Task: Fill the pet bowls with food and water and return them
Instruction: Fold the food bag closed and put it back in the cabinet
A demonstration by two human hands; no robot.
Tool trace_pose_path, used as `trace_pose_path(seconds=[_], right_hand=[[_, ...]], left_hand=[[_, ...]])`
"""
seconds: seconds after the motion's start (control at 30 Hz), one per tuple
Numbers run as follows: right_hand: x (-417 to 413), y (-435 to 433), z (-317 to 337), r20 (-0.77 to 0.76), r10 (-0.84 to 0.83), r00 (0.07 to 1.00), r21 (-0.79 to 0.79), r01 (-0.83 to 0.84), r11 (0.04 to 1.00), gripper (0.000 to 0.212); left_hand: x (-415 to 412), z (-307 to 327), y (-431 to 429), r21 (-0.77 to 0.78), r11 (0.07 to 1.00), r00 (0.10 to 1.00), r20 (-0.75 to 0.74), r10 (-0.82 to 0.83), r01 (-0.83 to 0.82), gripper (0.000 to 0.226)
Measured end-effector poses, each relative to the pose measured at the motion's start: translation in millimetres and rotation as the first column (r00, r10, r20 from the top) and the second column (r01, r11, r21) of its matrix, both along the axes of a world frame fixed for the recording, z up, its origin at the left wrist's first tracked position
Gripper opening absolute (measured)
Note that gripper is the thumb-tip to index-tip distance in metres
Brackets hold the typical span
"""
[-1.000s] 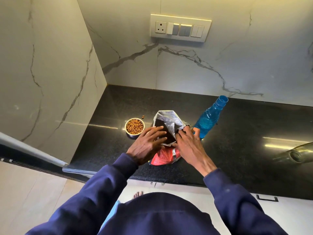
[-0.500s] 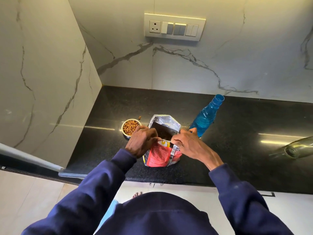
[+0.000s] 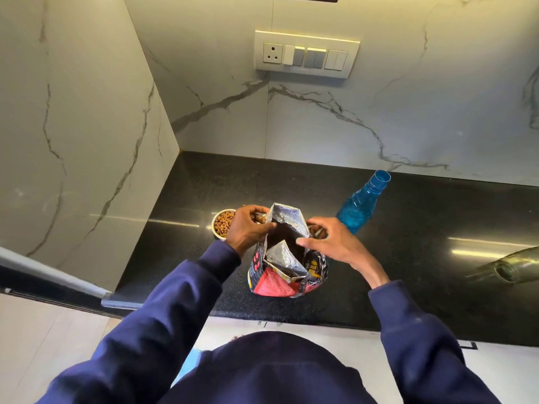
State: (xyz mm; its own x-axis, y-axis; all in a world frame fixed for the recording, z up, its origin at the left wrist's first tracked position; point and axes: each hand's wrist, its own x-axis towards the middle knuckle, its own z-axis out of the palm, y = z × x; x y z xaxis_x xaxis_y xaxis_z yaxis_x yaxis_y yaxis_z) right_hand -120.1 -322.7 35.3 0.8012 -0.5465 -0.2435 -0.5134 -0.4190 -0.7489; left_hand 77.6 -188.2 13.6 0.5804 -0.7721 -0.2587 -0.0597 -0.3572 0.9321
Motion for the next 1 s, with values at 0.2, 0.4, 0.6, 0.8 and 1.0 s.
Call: trace_pose_path(seconds=[0.2, 0.4, 0.6, 0.8, 1.0], right_hand=[[17, 26, -15, 0.033, -0.004, 0.999, -0.481, 0.019, 0.877, 0.040], [15, 31, -17, -0.032, 0.011, 0.999, -0.710, -0.030, 0.704, 0.031], [18, 21, -16, -0.085, 0.058, 0.995, -0.589, -0.097, 0.802, 0.044], [26, 12, -3, -0.192, 0.115, 0.975, -0.299, -0.170, 0.939, 0.059], [23, 0, 9, -0.325, 0.271, 0.906, -0.169, -0.338, 0.926, 0.054]], left_hand=[[-3, -6, 3, -0.076, 0.989, 0.991, -0.053, 0.119, -0.123, 0.032], [-9, -9, 15, -0.088, 0.988, 0.779, 0.625, -0.044, 0.127, 0.029], [-9, -3, 19, 0.079, 0.970, 0.561, 0.804, -0.198, 0.229, 0.023], [-21, 9, 12, 0.138, 0.921, 0.618, 0.704, -0.350, 0.364, 0.014], [-19, 3, 9, 0.274, 0.857, 0.584, 0.638, -0.501, 0.436, 0.021]])
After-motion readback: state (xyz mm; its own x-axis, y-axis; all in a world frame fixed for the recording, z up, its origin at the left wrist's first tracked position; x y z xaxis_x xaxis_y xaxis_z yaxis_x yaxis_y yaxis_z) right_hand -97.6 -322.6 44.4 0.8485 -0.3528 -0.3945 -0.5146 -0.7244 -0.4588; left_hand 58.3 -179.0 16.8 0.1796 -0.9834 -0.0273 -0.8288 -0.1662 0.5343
